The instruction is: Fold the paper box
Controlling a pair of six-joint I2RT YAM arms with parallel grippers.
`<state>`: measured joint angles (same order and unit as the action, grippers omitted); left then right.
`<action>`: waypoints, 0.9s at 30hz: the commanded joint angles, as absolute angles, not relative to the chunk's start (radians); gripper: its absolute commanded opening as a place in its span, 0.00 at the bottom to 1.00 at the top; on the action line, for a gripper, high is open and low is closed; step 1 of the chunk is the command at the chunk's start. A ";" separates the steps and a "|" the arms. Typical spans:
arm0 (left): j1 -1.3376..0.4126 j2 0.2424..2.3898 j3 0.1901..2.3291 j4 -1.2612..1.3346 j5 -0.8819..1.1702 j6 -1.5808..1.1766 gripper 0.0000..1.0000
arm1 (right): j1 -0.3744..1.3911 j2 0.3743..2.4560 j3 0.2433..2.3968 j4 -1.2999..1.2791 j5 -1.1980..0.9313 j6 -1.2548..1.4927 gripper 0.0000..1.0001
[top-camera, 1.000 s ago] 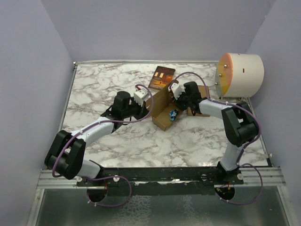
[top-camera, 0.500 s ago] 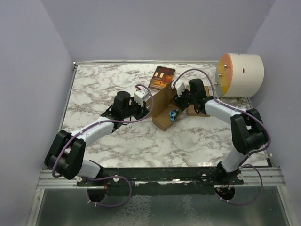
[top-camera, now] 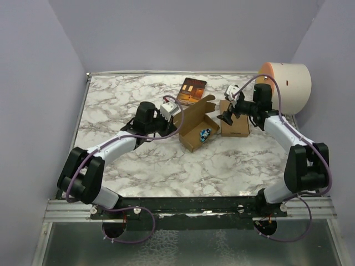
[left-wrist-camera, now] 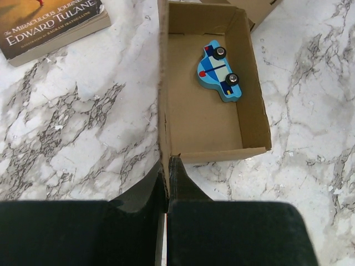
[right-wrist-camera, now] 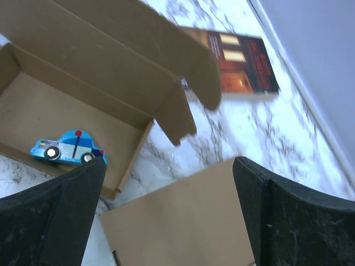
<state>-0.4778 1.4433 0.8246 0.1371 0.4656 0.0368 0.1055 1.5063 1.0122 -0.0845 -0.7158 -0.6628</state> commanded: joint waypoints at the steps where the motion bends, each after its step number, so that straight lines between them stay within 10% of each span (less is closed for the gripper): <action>1: -0.468 1.498 0.878 0.078 0.553 0.113 0.00 | 0.109 1.605 1.125 -0.162 -0.999 -0.942 1.00; 16: -0.460 1.537 0.931 0.028 0.581 0.154 0.00 | 0.095 1.925 1.529 -0.558 -1.038 -0.911 0.79; 27: -0.456 1.531 0.936 0.035 0.563 0.126 0.00 | 0.097 1.959 1.543 -0.572 -1.042 -0.875 0.22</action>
<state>-0.4599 1.5284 0.9134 0.0475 0.5430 0.1371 0.1009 1.9675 1.5337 -0.5667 -1.0058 -0.8913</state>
